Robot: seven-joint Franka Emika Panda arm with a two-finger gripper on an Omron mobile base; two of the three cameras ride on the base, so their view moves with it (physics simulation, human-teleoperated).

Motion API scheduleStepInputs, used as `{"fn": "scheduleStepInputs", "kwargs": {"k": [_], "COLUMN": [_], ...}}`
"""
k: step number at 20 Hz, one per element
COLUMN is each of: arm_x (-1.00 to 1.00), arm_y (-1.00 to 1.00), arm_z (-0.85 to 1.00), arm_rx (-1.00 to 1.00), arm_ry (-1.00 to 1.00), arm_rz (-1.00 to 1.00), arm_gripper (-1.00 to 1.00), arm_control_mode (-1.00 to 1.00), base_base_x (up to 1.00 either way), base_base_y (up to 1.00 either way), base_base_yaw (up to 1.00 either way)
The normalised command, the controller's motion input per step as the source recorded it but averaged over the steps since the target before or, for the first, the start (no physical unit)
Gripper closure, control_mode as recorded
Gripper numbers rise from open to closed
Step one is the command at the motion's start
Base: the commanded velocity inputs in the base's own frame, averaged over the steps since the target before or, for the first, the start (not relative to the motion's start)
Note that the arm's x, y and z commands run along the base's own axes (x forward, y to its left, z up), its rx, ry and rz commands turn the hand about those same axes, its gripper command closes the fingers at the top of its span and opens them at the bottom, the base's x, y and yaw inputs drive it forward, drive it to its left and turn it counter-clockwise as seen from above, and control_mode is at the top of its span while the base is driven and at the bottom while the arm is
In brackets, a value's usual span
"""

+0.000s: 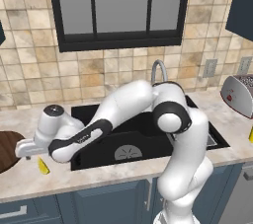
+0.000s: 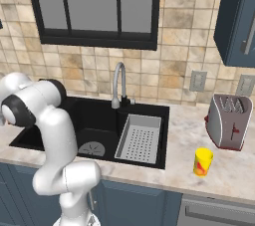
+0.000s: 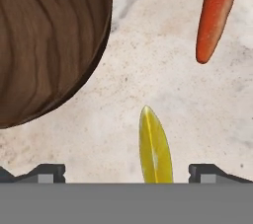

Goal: Remove the carrot and lemon wedge from the sink. Then move the bowl and cup from the counter to the sink for washing.

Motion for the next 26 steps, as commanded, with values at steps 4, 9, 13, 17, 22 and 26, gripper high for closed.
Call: {"fn": "scheduleStepInputs", "kwargs": {"k": [4,9,13,17,22,26], "arm_x": [0.03,0.04,0.08,0.11,0.06,0.05], "arm_y": [0.00,0.02,0.10,0.12,0.19,0.23], "arm_z": [0.22,0.19,0.09,0.07,0.01,0.00], "arm_rx": [0.00,0.00,0.00,0.00,0.00,0.00], "arm_ry": [0.00,0.00,0.00,0.00,0.03,0.02], "arm_rz": [-0.02,-0.01,-0.04,-0.05,-0.03,0.00], "arm_gripper": [-1.00,-1.00,-1.00,-1.00,-1.00,-1.00], "arm_control_mode": [-1.00,-1.00,-1.00,-1.00,-1.00,-1.00], "base_base_x": [0.00,0.00,0.00,0.00,0.00,0.00], "base_base_y": [0.00,0.00,0.00,0.00,0.00,0.00], "base_base_yaw": [0.00,0.00,0.00,0.00,0.00,0.00]}}
